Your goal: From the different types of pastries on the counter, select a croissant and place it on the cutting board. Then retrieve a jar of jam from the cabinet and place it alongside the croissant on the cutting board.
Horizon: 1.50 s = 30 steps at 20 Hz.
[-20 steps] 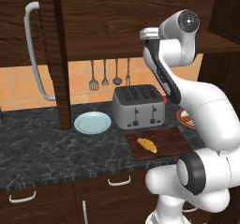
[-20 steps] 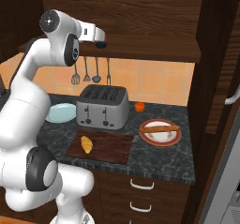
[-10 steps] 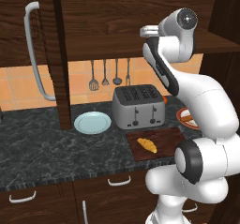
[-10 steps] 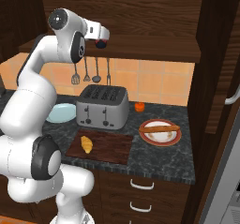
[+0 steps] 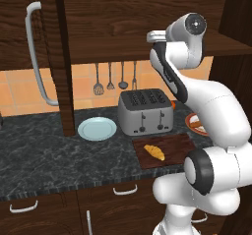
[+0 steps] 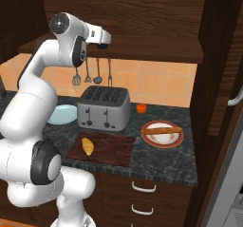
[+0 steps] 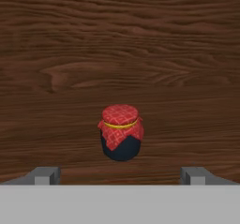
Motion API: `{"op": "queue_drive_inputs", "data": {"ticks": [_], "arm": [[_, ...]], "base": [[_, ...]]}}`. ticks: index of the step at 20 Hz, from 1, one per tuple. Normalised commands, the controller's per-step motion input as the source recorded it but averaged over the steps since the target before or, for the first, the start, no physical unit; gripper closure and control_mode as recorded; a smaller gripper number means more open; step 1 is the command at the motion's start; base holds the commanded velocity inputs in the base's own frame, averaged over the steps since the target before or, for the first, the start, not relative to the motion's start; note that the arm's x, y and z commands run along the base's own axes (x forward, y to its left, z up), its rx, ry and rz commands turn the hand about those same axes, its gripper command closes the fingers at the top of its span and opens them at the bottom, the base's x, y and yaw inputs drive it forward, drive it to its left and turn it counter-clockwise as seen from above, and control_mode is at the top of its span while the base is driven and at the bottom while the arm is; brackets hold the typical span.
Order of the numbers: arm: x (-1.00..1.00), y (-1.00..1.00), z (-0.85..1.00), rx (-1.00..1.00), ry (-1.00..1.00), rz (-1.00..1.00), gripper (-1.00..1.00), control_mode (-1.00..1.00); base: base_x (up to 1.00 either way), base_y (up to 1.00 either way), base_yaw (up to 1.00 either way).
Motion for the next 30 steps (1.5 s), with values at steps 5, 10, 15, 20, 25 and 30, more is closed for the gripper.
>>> {"op": "queue_drive_inputs", "data": {"ticks": [5,10,15,20,25,30], "arm": [[0.20,0.00,-0.10,0.00,-0.01,0.00,-1.00,-1.00],[0.18,-0.06,-0.04,0.00,-0.01,0.00,-1.00,-1.00],[0.21,-0.10,-0.01,0.01,0.00,0.00,-1.00,-1.00],[0.00,0.00,-0.01,0.00,0.00,0.00,-1.00,-1.00],[0.16,0.00,-0.07,0.00,-0.01,0.00,-1.00,-1.00],[0.09,0.00,-0.08,0.00,0.00,0.00,-1.00,-1.00]], "base": [[0.00,0.00,0.00],[0.00,0.00,0.00],[0.00,0.00,0.00],[0.00,0.00,0.00],[0.00,0.00,0.00],[0.00,0.00,0.00]]}}
